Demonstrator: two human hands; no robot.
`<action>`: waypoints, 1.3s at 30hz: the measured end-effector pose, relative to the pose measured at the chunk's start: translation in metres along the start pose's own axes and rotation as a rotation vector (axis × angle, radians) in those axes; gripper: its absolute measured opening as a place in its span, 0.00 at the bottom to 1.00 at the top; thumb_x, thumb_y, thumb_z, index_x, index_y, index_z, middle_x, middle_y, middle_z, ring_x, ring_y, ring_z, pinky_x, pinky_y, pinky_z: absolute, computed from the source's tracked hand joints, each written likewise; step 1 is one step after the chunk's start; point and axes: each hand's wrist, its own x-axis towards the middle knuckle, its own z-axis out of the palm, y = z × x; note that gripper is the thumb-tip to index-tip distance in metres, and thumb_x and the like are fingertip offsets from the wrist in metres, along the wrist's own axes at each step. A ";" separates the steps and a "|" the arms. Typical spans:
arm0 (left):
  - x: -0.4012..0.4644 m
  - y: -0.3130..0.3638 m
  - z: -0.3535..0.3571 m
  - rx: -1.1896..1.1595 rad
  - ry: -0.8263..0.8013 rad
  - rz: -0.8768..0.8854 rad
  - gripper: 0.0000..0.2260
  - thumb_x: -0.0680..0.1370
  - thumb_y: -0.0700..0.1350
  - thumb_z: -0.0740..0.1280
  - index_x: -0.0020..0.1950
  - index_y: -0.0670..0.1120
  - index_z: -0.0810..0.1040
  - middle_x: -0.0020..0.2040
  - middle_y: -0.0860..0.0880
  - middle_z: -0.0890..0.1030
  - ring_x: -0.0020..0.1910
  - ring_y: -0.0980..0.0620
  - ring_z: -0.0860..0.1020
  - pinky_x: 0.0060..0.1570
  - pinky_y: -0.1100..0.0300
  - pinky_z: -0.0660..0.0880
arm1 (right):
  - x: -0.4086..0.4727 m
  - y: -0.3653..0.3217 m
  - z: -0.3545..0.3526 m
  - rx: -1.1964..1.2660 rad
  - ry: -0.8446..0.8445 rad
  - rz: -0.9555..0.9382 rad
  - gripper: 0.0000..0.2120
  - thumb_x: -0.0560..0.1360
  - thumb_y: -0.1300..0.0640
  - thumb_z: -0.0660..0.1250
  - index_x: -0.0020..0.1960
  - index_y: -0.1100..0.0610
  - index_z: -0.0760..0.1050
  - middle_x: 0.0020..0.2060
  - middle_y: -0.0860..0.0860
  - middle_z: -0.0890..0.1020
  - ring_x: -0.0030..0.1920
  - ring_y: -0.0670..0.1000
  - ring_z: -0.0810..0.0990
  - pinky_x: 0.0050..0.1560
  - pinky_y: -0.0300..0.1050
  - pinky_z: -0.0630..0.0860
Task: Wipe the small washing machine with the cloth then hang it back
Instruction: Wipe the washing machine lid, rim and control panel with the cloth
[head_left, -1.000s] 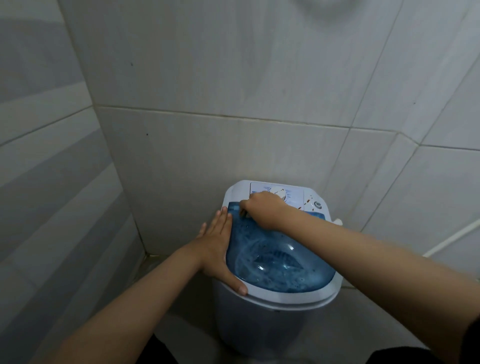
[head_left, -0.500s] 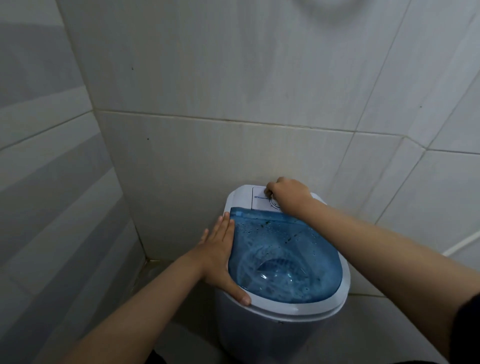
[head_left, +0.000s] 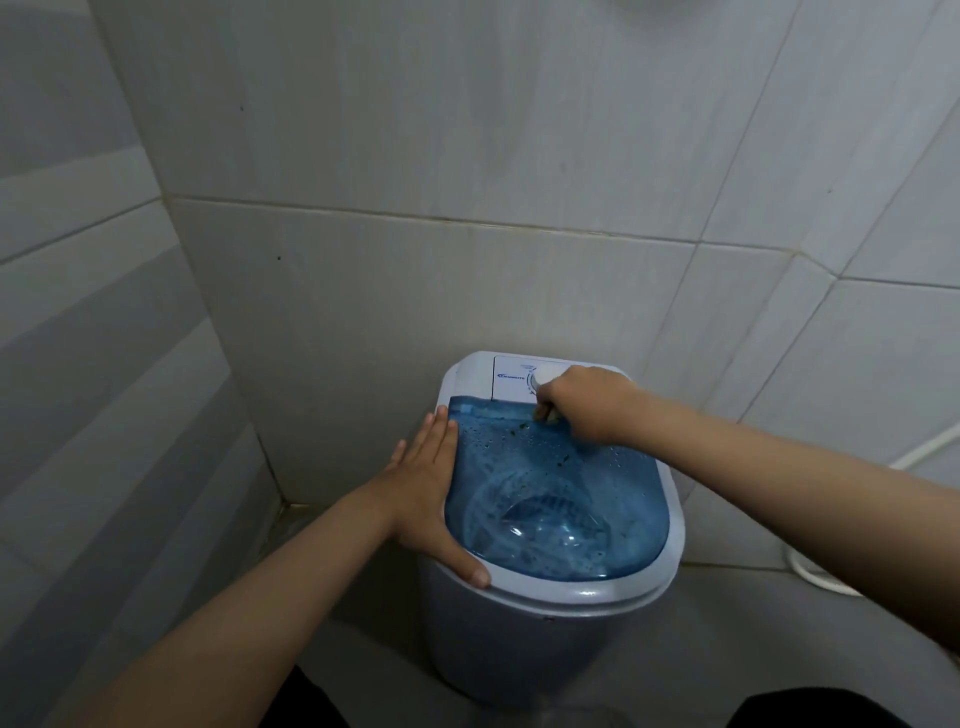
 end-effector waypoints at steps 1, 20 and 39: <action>0.000 0.000 0.000 0.001 -0.006 -0.004 0.72 0.51 0.75 0.71 0.72 0.45 0.26 0.71 0.50 0.22 0.70 0.51 0.23 0.72 0.45 0.32 | 0.001 -0.004 -0.005 0.038 0.016 -0.011 0.19 0.72 0.68 0.60 0.59 0.53 0.74 0.55 0.55 0.79 0.54 0.58 0.79 0.46 0.49 0.77; -0.011 -0.003 0.008 -0.014 -0.028 -0.019 0.72 0.50 0.76 0.70 0.73 0.45 0.26 0.71 0.50 0.22 0.70 0.51 0.24 0.72 0.45 0.33 | 0.005 -0.008 0.008 0.072 0.029 -0.143 0.22 0.70 0.70 0.60 0.57 0.50 0.76 0.55 0.48 0.80 0.53 0.52 0.80 0.45 0.44 0.75; -0.008 -0.006 0.009 -0.006 -0.029 -0.012 0.72 0.51 0.76 0.70 0.72 0.46 0.25 0.71 0.50 0.21 0.71 0.50 0.24 0.72 0.44 0.34 | 0.004 0.040 0.047 -0.066 0.103 0.172 0.13 0.77 0.64 0.60 0.61 0.58 0.72 0.56 0.58 0.76 0.52 0.61 0.79 0.45 0.50 0.76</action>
